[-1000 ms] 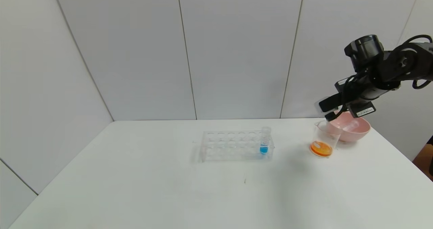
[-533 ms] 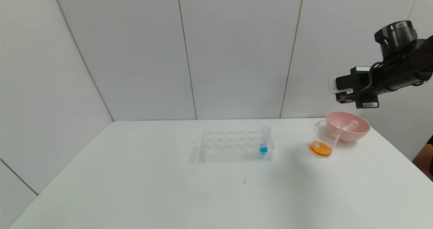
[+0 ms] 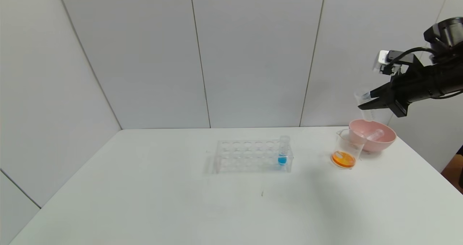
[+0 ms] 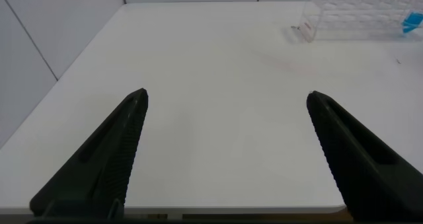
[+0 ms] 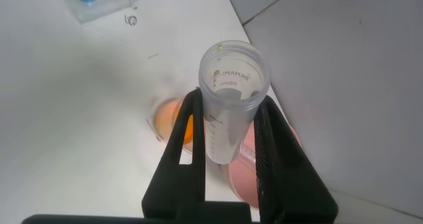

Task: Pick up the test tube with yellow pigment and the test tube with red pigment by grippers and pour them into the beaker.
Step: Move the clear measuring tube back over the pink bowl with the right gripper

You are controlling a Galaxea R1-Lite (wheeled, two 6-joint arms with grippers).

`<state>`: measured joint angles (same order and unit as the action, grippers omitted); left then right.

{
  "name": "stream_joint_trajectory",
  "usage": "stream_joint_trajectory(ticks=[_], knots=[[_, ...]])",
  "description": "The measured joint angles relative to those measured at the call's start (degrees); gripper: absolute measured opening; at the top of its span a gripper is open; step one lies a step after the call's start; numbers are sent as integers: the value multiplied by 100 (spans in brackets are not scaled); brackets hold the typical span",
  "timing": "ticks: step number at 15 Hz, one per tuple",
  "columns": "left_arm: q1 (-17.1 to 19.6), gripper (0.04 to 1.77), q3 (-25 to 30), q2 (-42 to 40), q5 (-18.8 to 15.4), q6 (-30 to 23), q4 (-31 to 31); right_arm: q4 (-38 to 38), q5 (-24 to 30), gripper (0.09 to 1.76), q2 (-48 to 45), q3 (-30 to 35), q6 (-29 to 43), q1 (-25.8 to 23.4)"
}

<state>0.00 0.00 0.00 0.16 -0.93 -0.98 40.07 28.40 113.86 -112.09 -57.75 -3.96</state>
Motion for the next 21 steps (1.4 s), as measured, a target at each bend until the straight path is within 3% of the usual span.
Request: stream_joint_trajectory(ticks=[3,7,11,17,21], knots=[[0,172,0,0,-2,-2,0,-6,1147,49,24,93,152,-485],[0,172,0,0,0,-2,0,-33,1637,49,17,496,288,-1208],[0,172,0,0,-2,-2,0,-129,2314,49,6,507,1546,-1714],[0,172,0,0,0,-2,0,-1200,2272,49,-30,451,4048,-2170],[0,172,0,0,0,-2,0,-2609,1254,49,-30,506,5378,-2280]])
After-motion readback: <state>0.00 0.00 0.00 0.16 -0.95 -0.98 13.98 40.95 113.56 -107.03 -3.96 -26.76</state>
